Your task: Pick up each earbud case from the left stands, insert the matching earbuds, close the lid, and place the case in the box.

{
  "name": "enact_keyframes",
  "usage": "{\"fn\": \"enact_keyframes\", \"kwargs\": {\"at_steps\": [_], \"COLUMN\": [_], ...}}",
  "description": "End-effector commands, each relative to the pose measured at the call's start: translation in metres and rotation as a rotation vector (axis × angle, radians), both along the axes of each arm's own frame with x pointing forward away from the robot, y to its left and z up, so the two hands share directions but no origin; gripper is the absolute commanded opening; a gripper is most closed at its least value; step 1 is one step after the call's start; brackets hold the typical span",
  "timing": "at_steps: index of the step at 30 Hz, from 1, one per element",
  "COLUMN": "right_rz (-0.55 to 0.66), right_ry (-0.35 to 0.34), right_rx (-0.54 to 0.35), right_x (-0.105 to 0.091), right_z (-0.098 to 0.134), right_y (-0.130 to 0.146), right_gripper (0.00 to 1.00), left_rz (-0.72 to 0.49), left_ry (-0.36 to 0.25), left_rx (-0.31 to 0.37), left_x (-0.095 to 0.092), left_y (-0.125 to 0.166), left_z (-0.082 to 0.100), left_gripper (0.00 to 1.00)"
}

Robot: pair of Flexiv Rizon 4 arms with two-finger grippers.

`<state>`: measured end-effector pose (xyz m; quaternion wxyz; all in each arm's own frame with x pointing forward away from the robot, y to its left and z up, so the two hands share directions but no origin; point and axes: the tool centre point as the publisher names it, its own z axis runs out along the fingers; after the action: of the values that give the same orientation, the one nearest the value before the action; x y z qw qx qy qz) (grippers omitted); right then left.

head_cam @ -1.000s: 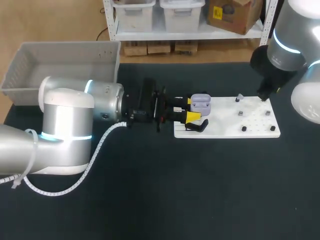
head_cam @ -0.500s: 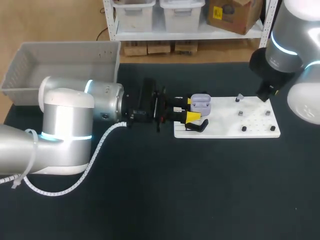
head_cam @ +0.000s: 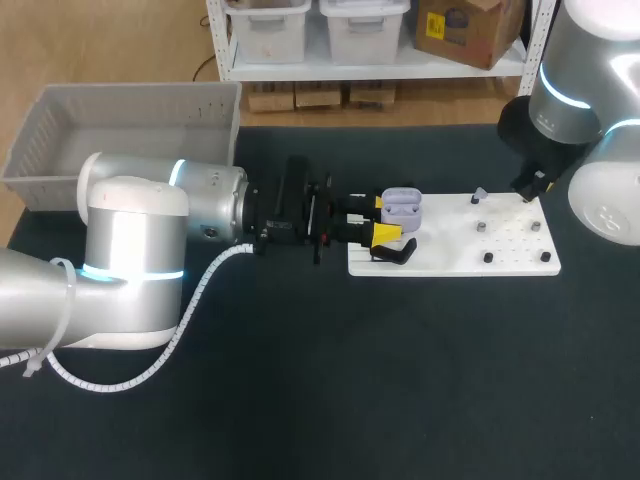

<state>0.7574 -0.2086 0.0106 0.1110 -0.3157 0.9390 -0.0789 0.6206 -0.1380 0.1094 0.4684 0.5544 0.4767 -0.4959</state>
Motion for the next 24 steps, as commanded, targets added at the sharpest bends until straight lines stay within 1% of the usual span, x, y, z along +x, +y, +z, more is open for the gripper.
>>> {"fn": "enact_keyframes", "kwargs": {"at_steps": [1, 3, 5, 6, 7, 11, 15, 18, 21, 23, 24], "right_rz": [0.000, -0.001, -0.001, -0.001, -0.002, -0.002, -0.001, -0.009, -0.028, -0.048, -0.075], "right_ry": [0.005, 0.006, 0.007, 0.007, 0.007, 0.005, -0.005, -0.015, -0.021, 0.002, 0.003], "right_rx": [0.001, 0.000, -0.001, -0.001, -0.001, 0.001, -0.008, -0.015, -0.027, -0.017, -0.028], "right_x": [0.001, 0.001, 0.001, 0.001, 0.001, -0.002, -0.006, -0.011, -0.018, -0.023, -0.025], "right_z": [-0.001, -0.001, -0.002, -0.002, -0.002, 0.002, 0.012, 0.025, 0.043, 0.057, 0.063], "right_y": [0.000, 0.000, 0.000, 0.000, 0.000, -0.001, 0.000, 0.001, 0.004, 0.007, 0.008], "right_gripper": [0.21, 0.22, 0.19, 0.07, 0.00, 0.00, 0.00, 0.00, 0.00, 0.00, 0.00], "left_rz": [0.006, 0.006, 0.006, 0.006, 0.006, 0.006, 0.006, 0.006, 0.006, 0.006, 0.006], "left_ry": [-0.003, -0.003, -0.003, -0.003, -0.003, -0.003, -0.003, -0.003, -0.003, -0.003, -0.003], "left_rx": [-0.003, -0.003, -0.003, -0.003, -0.003, -0.003, -0.003, -0.003, -0.003, -0.003, -0.003], "left_x": [-0.001, -0.001, -0.001, -0.001, -0.001, -0.001, -0.001, -0.001, -0.001, -0.001, -0.001], "left_y": [0.000, 0.000, 0.000, 0.000, 0.000, 0.000, 0.000, 0.000, 0.000, 0.000, 0.000], "left_z": [-0.001, -0.001, -0.001, -0.001, -0.001, -0.001, -0.001, -0.001, -0.001, -0.001, -0.001], "left_gripper": [0.00, 0.00, 0.00, 0.00, 0.00, 0.00, 0.00, 0.00, 0.00, 0.00, 0.00]}}
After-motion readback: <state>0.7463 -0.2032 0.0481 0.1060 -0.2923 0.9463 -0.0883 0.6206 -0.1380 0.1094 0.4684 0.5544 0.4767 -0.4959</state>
